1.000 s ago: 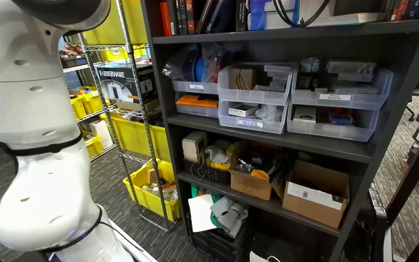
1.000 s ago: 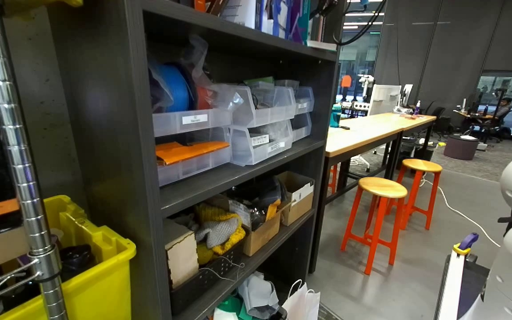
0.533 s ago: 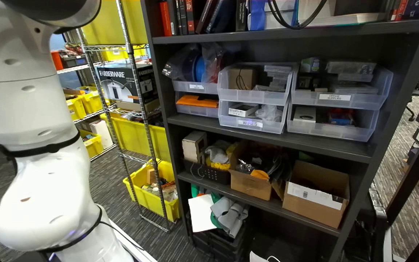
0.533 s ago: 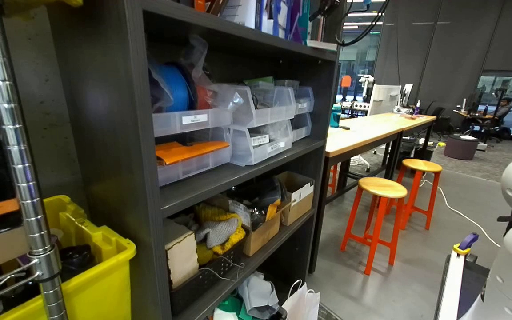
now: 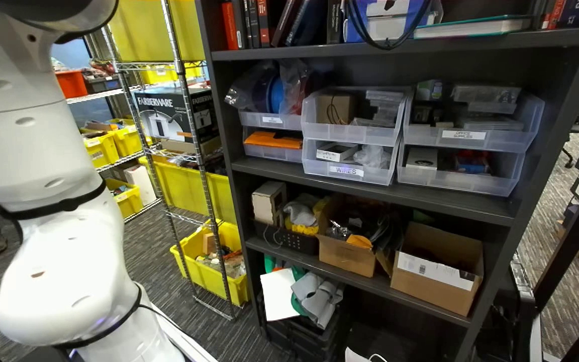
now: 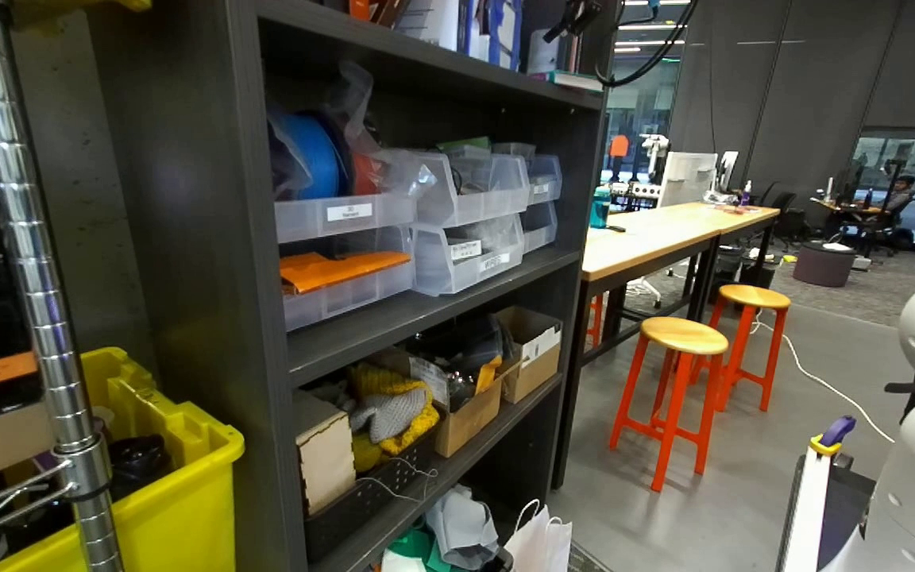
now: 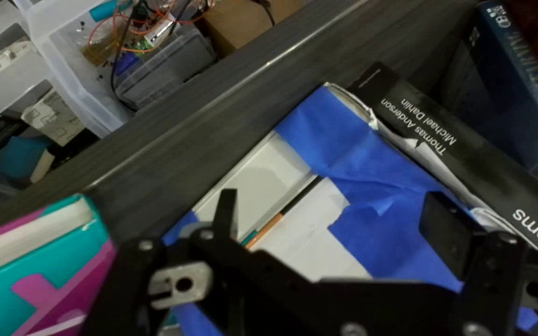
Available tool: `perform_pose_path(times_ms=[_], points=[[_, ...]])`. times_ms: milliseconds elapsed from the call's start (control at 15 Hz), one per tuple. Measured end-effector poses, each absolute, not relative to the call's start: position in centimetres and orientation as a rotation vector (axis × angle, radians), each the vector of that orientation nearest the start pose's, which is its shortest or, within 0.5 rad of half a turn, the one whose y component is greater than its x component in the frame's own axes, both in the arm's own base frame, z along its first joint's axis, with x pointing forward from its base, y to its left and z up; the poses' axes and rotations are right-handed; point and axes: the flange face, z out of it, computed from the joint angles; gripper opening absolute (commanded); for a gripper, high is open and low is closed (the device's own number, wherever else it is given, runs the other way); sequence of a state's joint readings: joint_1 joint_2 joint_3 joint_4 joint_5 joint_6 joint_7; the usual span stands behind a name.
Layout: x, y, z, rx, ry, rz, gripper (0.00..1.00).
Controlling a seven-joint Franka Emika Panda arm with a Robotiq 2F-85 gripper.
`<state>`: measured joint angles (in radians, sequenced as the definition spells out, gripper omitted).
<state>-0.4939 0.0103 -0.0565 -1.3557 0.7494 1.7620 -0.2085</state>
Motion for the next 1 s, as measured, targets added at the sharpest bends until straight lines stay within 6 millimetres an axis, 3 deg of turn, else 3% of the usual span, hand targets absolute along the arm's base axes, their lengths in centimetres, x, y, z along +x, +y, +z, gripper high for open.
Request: perform_pose_path(times_ms=[267,1000], points=[[51.1,-24.0,75.2,-2.431,0.447,-0.744,1.0],[48.5,-26.4,69.3,-2.484,0.598,-0.401,1.0]])
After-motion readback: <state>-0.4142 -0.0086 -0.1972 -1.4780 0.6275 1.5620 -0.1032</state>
